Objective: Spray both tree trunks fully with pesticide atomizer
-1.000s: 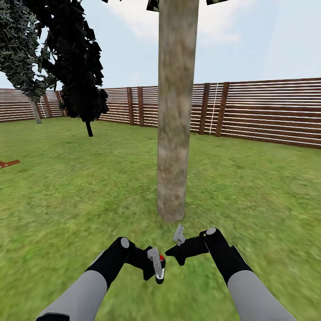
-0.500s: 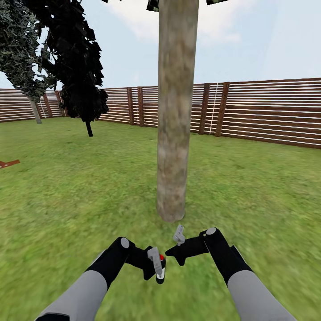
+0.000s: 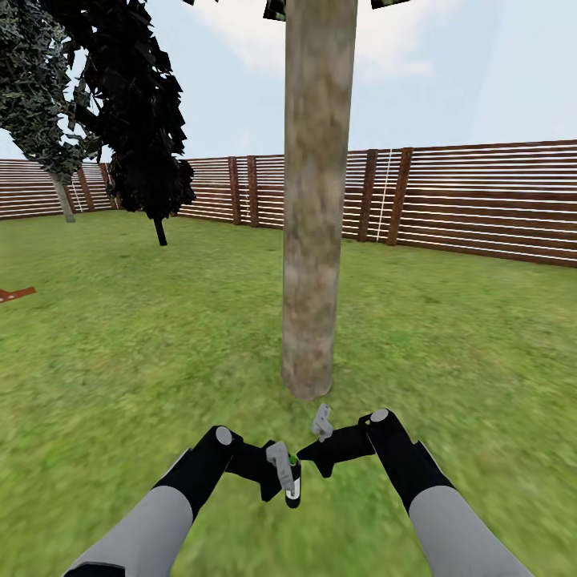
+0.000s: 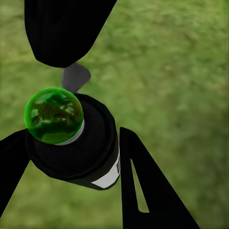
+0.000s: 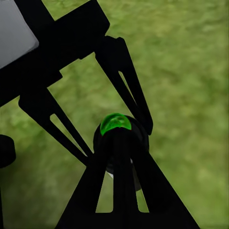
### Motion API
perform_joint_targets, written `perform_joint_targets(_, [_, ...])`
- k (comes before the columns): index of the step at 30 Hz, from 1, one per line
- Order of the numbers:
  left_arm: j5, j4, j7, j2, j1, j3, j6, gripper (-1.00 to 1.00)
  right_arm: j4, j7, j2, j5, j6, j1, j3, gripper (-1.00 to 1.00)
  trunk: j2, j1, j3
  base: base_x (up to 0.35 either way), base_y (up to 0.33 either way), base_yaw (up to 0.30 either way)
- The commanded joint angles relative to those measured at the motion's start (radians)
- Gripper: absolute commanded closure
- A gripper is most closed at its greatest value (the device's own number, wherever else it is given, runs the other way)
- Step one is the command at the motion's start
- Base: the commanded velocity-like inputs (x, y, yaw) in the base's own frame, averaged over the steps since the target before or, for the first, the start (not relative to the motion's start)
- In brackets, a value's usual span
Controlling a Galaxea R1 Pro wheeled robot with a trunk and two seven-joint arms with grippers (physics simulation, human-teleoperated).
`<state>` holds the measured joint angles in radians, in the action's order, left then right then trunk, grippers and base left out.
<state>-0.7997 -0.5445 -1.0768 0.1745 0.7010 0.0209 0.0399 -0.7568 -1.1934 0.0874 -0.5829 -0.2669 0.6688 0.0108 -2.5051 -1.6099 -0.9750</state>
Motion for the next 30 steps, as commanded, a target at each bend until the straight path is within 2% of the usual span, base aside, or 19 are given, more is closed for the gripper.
perform_joint_targets(1, [0.0,0.0,0.0,0.0,0.0,0.0,0.0,1.0,0.0,0.0,0.0,0.0,0.0,0.0,0.0,1.0,0.0,0.0,0.0,0.0,0.0,0.0])
perform_joint_targets(7, [-0.004,0.004,0.001,0.0,0.0,-0.002,-0.002,1.0,0.0,0.0,0.0,0.0,0.0,0.0,0.0,1.0,0.0,0.0,0.0,0.0,0.0,0.0])
perform_joint_targets(8, [-0.006,0.004,0.003,-0.012,0.0,-0.002,-0.005,1.0,0.0,0.0,-0.001,0.0,0.0,0.0,0.0,1.0,0.0,0.0,0.0,0.0,0.0,0.0])
perform_joint_targets(11, [-0.012,0.003,0.004,-0.089,0.0,-0.003,-0.021,1.0,0.0,0.0,-0.002,0.0,0.0,0.0,0.001,1.0,0.0,0.0,0.0,0.0,0.0,0.0])
perform_joint_targets(14, [-0.016,0.004,0.008,-0.195,0.0,-0.004,-0.081,1.0,0.001,0.0,-0.003,0.0,0.0,0.0,0.0,1.0,0.0,0.0,0.0,0.0,0.0,0.0])
perform_joint_targets(17, [-0.011,0.009,0.053,-0.26,0.0,-0.012,-0.095,1.0,0.002,-0.001,-0.003,0.0,0.0,0.0,-0.002,1.0,0.0,0.0,0.0,0.0,0.0,0.0])
perform_joint_targets(18, [-0.007,0.012,0.104,-0.276,-0.001,-0.054,-0.097,1.0,0.002,-0.001,-0.004,0.0,0.0,0.0,-0.004,1.0,0.0,0.0,0.0,0.0,0.0,0.0])
perform_joint_targets(19, [-0.005,0.013,0.17,-0.282,-0.002,-0.182,-0.098,1.0,0.003,-0.002,-0.009,0.0,0.0,-0.001,-0.007,-1.0,0.0,0.0,0.0,0.0,0.0,0.0])
perform_joint_targets(20, [-0.005,0.014,0.208,-0.283,-0.003,-0.291,-0.099,1.0,0.004,-0.002,-0.015,0.001,0.0,-0.001,-0.008,-1.0,0.0,0.0,0.0,0.0,0.0,0.0])
perform_joint_targets(22, [-0.004,0.014,0.28,-0.281,-0.005,-0.518,-0.099,1.0,0.011,0.002,-0.047,0.002,0.0,-0.003,-0.017,-1.0,0.0,0.0,0.0,0.0,0.0,0.0])
perform_joint_targets(23, [-0.004,0.015,0.31,-0.281,-0.006,-0.597,-0.098,1.0,0.012,0.005,-0.071,0.003,0.0,-0.004,-0.034,-1.0,0.0,0.0,0.0,0.0,0.0,0.0])
perform_joint_targets(24, [-0.004,0.015,0.342,-0.281,-0.007,-0.673,-0.097,1.0,0.013,0.007,-0.102,0.003,0.0,-0.009,-0.067,-1.0,0.0,0.0,0.0,0.0,0.0,0.0])
perform_joint_targets(25, [-0.004,0.015,0.374,-0.278,-0.007,-0.737,-0.096,1.0,0.013,0.011,-0.132,0.003,0.001,-0.011,-0.125,-1.0,0.0,0.0,0.0,0.0,0.0,0.0])
perform_joint_targets(26, [-0.006,0.015,0.417,-0.266,-0.007,-0.794,-0.096,1.0,0.014,0.029,-0.164,0.003,0.005,-0.013,-0.256,-1.0,0.0,0.0,0.0,0.0,0.0,0.0])
perform_joint_targets(28, [-0.007,0.015,0.48,-0.253,-0.008,-0.838,-0.097,1.0,0.014,0.076,-0.188,0.001,0.012,-0.015,-0.542,-1.0,0.0,0.0,0.0,0.0,0.0,0.0])
perform_joint_targets(30, [-0.006,0.015,0.507,-0.25,-0.008,-0.847,-0.097,1.0,0.011,0.1,-0.193,-0.001,0.021,-0.015,-0.726,-1.0,0.0,0.0,0.0,0.0,0.0,0.0])
